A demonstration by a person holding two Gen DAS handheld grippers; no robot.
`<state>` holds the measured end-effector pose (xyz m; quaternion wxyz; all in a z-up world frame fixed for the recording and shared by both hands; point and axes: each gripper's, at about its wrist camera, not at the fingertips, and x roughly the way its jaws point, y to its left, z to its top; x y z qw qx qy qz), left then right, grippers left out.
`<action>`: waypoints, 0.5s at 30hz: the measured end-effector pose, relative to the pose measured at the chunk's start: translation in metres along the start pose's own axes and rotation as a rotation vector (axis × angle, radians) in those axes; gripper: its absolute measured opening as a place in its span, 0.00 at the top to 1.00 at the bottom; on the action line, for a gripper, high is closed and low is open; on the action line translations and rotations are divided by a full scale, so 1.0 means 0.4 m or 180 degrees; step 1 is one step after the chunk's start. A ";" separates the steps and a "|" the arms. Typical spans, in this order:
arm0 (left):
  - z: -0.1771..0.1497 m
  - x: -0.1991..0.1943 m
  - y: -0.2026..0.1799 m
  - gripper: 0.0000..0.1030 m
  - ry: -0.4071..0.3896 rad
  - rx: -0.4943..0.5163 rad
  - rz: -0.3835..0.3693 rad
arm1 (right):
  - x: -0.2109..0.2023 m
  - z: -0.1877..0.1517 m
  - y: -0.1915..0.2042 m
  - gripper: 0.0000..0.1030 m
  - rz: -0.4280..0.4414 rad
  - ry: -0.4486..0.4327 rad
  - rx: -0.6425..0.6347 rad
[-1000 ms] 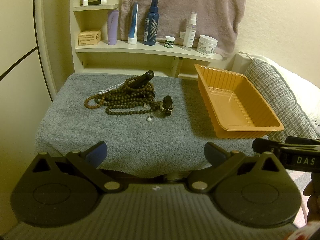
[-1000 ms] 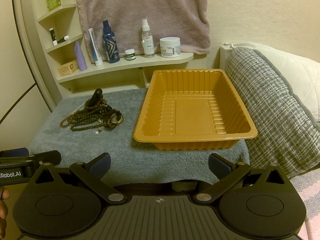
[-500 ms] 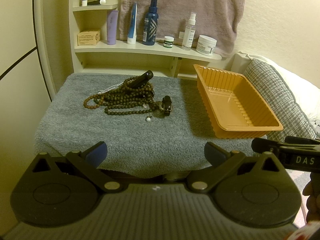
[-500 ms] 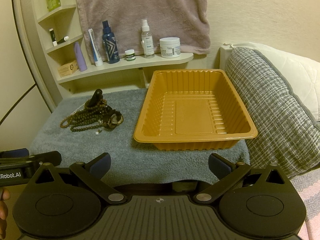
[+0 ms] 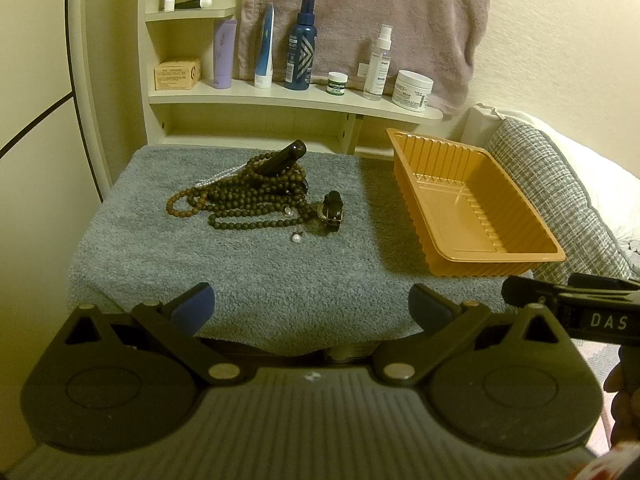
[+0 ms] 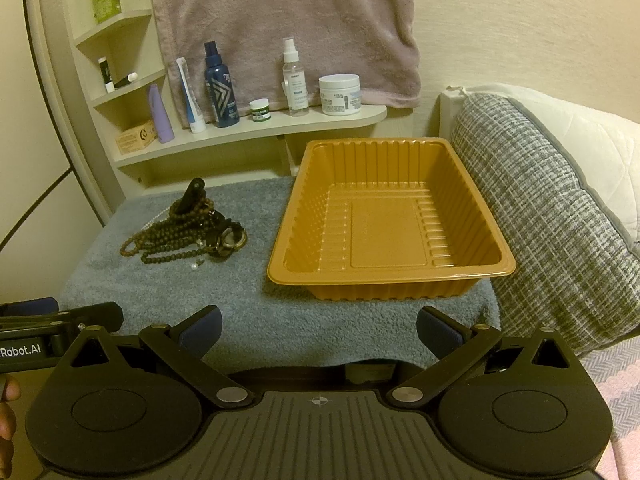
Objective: Organize jewelry
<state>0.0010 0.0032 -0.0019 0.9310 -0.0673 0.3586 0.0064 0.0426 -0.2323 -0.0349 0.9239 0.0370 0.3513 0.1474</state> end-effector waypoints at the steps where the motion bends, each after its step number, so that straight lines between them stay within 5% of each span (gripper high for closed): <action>1: 0.000 0.000 0.000 0.01 0.0001 -0.0002 0.0000 | 0.000 0.000 0.000 0.00 0.0000 0.0001 0.0000; 15: -0.002 0.001 -0.010 0.01 0.0001 0.0000 -0.0003 | 0.001 0.000 -0.001 0.00 0.0002 -0.0003 0.0004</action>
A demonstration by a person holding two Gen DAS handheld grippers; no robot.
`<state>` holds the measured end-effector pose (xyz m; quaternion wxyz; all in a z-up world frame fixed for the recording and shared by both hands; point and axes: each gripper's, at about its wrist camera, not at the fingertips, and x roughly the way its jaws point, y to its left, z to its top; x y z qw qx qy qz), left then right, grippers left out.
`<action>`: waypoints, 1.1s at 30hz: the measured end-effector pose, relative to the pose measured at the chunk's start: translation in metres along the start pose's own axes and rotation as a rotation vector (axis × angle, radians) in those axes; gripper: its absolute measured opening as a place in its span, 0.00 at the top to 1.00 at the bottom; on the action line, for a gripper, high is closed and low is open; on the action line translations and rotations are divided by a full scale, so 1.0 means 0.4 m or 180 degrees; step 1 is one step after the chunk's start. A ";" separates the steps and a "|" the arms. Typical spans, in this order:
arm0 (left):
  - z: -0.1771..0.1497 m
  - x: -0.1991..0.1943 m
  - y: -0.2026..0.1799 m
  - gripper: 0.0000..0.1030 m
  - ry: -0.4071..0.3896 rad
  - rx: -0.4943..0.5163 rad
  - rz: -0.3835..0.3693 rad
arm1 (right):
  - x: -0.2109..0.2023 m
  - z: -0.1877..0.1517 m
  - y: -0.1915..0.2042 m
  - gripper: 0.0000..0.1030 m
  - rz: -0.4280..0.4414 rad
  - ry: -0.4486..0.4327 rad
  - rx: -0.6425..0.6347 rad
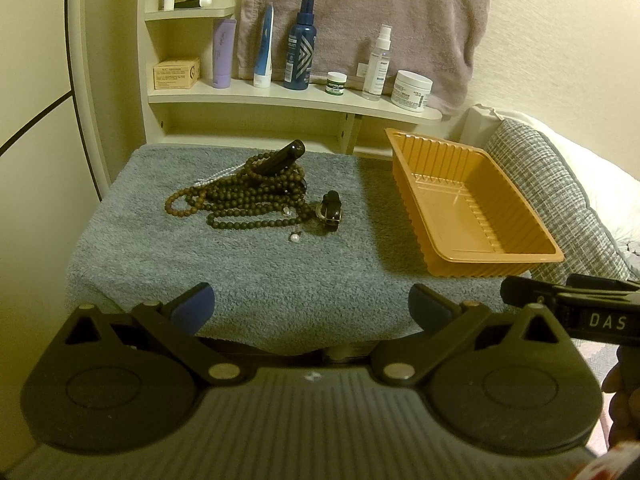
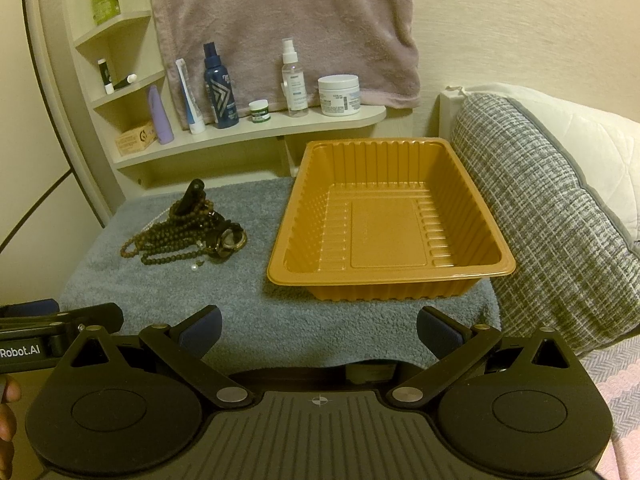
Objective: Organize jewelry
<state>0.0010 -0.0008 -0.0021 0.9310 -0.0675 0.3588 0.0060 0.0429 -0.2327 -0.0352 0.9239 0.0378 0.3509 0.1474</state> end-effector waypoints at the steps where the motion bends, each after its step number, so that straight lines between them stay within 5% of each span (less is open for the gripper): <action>1: 0.000 0.000 -0.003 0.01 0.0000 0.0000 -0.0002 | 0.000 -0.002 -0.002 0.00 0.0001 0.0000 -0.0002; 22: 0.007 0.019 0.015 0.01 0.0021 -0.0075 -0.0071 | 0.014 -0.004 -0.023 0.00 -0.0037 0.0016 0.0116; 33: 0.041 0.054 0.065 0.01 -0.0004 -0.0434 -0.0320 | -0.011 0.029 -0.111 0.00 -0.0131 -0.0403 0.0384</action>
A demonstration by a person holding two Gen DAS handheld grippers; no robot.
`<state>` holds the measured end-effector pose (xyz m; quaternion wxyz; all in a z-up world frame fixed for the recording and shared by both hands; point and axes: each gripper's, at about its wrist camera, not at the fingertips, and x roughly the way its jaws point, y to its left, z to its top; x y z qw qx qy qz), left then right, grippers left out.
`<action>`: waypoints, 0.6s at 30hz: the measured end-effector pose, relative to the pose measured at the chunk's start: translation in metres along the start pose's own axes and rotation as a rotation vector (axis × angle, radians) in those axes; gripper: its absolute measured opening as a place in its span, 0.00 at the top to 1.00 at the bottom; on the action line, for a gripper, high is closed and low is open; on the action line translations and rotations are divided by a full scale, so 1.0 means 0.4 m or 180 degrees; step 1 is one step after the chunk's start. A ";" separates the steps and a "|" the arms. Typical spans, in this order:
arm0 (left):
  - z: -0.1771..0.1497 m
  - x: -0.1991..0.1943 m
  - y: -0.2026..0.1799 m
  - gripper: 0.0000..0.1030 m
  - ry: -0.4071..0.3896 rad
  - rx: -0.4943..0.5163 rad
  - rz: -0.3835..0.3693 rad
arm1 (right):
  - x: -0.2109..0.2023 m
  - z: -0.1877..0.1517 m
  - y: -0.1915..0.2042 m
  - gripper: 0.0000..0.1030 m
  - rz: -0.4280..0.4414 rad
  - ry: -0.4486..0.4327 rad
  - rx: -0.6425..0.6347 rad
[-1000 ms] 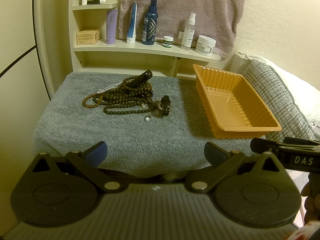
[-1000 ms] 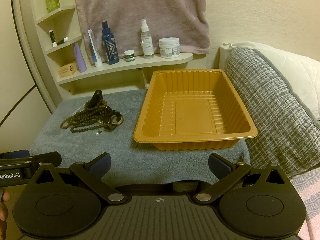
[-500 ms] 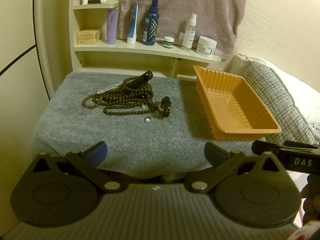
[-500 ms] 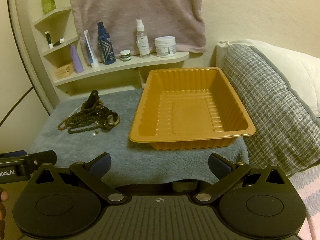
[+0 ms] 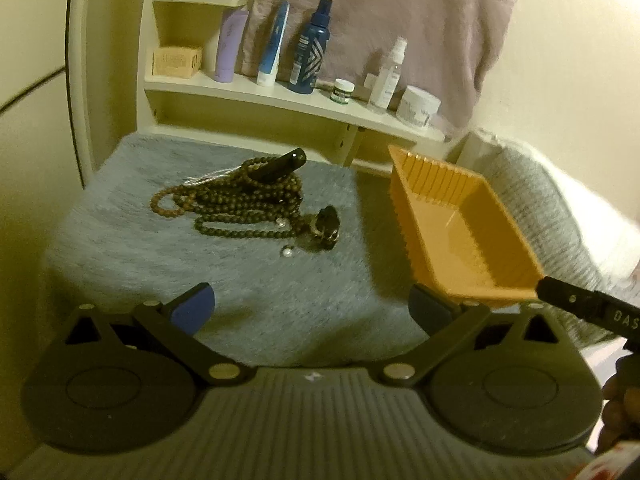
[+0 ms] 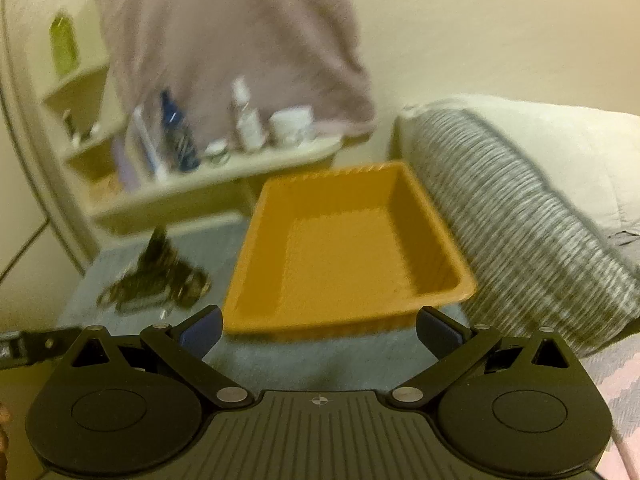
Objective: Organize jewelry
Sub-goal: 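Grasp the rim of the orange tray with the right gripper and tilt it up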
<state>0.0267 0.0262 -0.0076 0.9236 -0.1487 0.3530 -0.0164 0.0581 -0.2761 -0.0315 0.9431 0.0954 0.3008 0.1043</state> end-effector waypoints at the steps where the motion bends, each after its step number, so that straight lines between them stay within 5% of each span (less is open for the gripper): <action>1: 0.005 0.007 0.007 0.01 0.0007 -0.0082 -0.0072 | 0.000 0.006 -0.016 0.00 -0.0041 -0.0047 0.0047; 6: 0.023 0.044 0.019 0.01 0.0013 -0.0182 -0.0160 | 0.032 0.035 -0.114 0.01 -0.0184 -0.0182 0.0272; 8: 0.028 0.061 0.016 0.01 0.0015 -0.0146 -0.0151 | 0.053 0.042 -0.157 0.19 -0.0176 -0.0201 0.0378; 18: 0.030 0.137 -0.010 0.01 -0.0009 0.0032 -0.0155 | 0.184 0.021 -0.292 0.53 -0.0052 -0.0119 0.0908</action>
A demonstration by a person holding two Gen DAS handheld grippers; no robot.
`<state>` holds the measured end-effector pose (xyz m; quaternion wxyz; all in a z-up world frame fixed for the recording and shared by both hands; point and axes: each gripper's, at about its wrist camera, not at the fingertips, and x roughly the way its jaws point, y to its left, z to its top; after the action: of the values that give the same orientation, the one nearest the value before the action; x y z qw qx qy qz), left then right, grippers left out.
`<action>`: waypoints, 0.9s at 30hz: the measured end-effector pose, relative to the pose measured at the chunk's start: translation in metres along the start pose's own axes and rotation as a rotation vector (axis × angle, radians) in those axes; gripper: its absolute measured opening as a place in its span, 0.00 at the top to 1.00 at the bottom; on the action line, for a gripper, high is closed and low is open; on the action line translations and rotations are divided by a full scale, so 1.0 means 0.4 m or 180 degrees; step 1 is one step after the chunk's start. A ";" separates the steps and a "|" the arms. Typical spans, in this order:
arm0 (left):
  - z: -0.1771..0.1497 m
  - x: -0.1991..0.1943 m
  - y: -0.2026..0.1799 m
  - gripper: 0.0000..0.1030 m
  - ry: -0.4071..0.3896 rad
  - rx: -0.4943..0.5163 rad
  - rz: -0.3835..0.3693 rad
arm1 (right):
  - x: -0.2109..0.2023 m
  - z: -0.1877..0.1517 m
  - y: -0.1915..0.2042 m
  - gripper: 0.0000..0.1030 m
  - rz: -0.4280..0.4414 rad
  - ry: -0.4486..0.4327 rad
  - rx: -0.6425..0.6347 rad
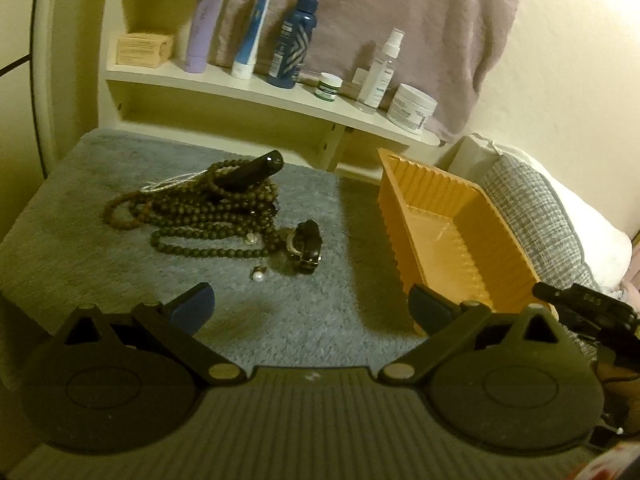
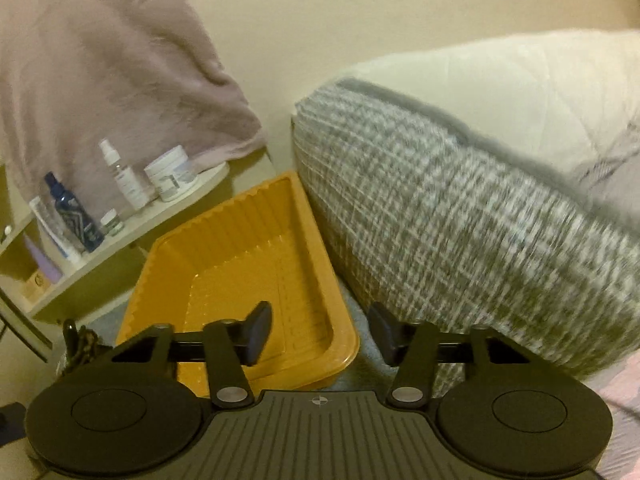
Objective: Organize jewelry
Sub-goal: 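Grasp the rim of the orange tray with the right gripper and tilt it up, then grasp the black-strap watch with the left gripper while the right gripper holds the tray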
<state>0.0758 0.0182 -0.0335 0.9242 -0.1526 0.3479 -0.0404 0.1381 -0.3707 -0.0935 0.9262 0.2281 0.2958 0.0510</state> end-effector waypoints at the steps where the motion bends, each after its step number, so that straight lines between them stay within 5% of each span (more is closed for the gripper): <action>1: 0.000 0.006 -0.001 0.01 0.0001 -0.0002 -0.0003 | 0.008 -0.004 -0.006 0.55 0.0013 0.0012 0.0038; 19: -0.011 0.042 -0.012 0.01 0.0041 0.0021 -0.0026 | 0.087 -0.010 -0.048 0.91 0.0094 0.0106 0.0462; 27: -0.013 0.051 -0.012 0.01 0.0047 0.0194 0.0024 | 0.067 0.003 0.012 0.92 -0.0123 -0.0017 -0.0004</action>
<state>0.0878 0.0088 -0.0486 0.9259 -0.1228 0.3538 -0.0486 0.1610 -0.3609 -0.1045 0.9280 0.2219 0.2976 0.0327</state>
